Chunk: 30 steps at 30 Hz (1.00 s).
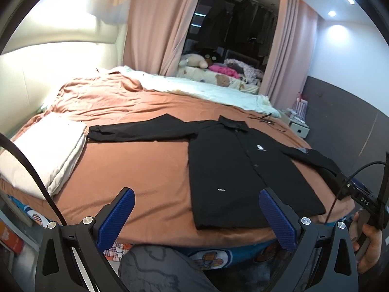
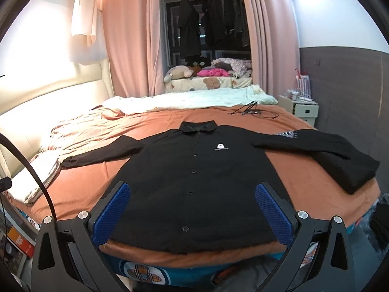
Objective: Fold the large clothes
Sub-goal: 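Reach the left gripper to the sleeve nearest it and grasp it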
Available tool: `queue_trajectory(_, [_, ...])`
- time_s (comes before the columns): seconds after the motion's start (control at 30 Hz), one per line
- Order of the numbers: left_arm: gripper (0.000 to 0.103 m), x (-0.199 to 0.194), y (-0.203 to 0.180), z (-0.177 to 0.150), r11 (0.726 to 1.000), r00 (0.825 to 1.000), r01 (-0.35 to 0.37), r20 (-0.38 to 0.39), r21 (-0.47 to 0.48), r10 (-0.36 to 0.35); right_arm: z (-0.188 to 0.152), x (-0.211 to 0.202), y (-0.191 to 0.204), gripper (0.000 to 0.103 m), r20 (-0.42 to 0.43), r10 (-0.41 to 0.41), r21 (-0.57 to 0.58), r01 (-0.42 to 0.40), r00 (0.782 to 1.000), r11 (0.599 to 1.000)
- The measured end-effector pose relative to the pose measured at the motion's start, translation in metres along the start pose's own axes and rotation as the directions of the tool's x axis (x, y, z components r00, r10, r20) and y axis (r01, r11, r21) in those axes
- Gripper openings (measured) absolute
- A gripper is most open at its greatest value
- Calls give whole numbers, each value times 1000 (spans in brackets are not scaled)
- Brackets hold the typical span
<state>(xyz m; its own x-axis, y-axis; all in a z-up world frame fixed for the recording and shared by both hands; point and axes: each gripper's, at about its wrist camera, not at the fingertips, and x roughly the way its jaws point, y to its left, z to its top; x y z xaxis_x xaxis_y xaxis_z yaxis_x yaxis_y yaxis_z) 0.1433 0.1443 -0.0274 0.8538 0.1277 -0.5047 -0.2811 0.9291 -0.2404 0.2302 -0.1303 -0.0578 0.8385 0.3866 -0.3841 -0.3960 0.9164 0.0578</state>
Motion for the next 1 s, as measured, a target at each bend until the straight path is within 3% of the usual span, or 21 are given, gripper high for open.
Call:
queue_trajectory(0.47, [103, 80, 51, 45, 992, 997, -56, -54, -115, 50, 59, 83, -13, 103, -125, 32, -26, -36, 992, 999])
queue_trajectory(0.8, [100, 143, 137, 68, 944, 989, -134, -101, -301, 108, 96, 162, -3, 98, -185, 107, -21, -112, 977, 993])
queue_trajectory(1.0, [94, 189, 177, 83, 920, 978, -189, -151, -344, 144, 113, 206, 7, 93, -232, 139, -49, -154, 963, 987])
